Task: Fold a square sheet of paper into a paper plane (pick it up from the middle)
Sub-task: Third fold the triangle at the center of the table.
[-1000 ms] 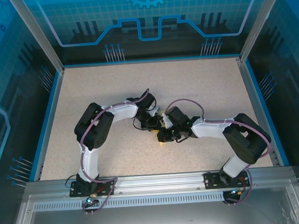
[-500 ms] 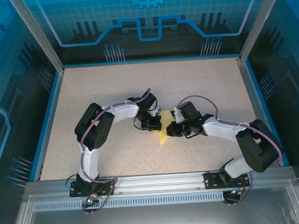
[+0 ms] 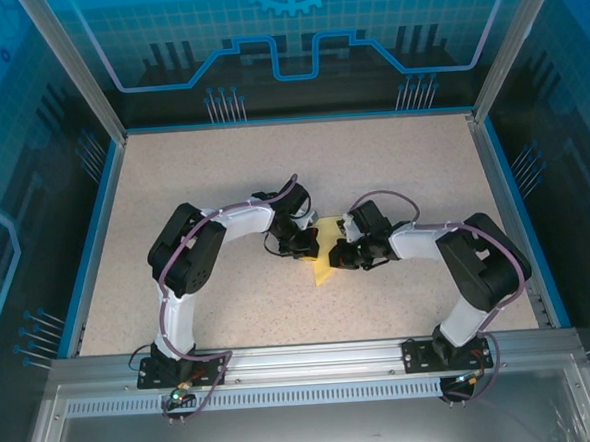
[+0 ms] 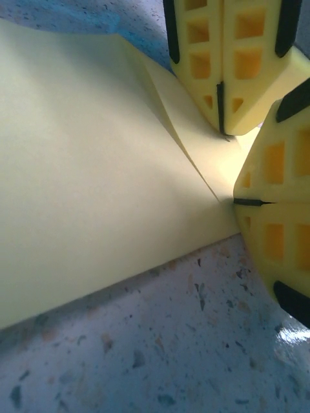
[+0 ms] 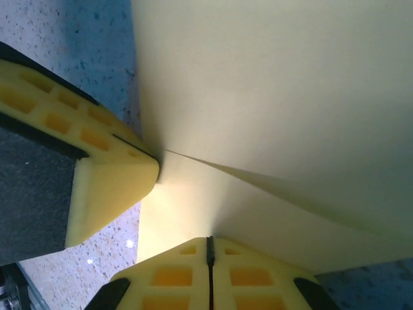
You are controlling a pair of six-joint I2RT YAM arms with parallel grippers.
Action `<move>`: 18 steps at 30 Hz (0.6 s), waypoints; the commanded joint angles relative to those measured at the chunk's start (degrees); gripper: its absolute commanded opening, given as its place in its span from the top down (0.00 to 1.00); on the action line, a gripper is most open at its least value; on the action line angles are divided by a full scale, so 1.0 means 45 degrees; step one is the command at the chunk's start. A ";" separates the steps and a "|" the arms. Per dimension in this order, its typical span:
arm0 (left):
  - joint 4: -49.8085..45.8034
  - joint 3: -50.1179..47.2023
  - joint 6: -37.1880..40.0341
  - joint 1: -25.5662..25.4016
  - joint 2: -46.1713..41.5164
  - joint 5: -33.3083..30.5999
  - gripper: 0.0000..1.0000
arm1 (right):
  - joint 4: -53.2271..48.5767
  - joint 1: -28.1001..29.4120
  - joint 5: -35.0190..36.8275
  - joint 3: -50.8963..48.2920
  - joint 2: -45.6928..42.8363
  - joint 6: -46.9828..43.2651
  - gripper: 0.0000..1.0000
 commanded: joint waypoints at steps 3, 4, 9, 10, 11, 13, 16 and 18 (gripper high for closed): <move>-0.0833 -0.0565 0.0368 -0.0065 0.1308 -0.2456 0.96 | -0.0779 -0.0647 0.0958 0.0066 -0.0126 -0.0594 0.93; -0.0847 -0.0554 0.0386 -0.0070 0.1330 -0.2459 0.96 | -0.0986 -0.0764 0.1114 0.0055 -0.0222 -0.0647 0.93; -0.0872 -0.0541 0.0390 -0.0079 0.1365 -0.2429 0.96 | -0.1327 -0.1306 0.1435 -0.0090 -0.0548 -0.0570 0.92; -0.0872 -0.0507 0.0360 -0.0075 0.1371 -0.2419 0.96 | -0.1316 -0.1382 0.1536 -0.0117 -0.0661 -0.0523 0.92; -0.0856 -0.0505 0.0355 -0.0077 0.1354 -0.2378 0.96 | -0.1325 -0.1462 0.1614 -0.0116 -0.0752 -0.0502 0.92; -0.0834 -0.0472 0.0320 -0.0077 0.1330 -0.2295 0.96 | -0.1421 -0.1592 0.1699 -0.0044 -0.0898 -0.0492 0.92; -0.0814 -0.0373 0.0351 -0.0073 0.1218 -0.2157 0.96 | -0.1643 -0.1731 0.1628 0.0193 -0.1044 -0.0633 0.92; -0.0847 -0.0281 0.0379 -0.0079 0.1103 -0.2119 0.96 | -0.1826 -0.1779 0.1491 0.0392 -0.1203 -0.0755 0.91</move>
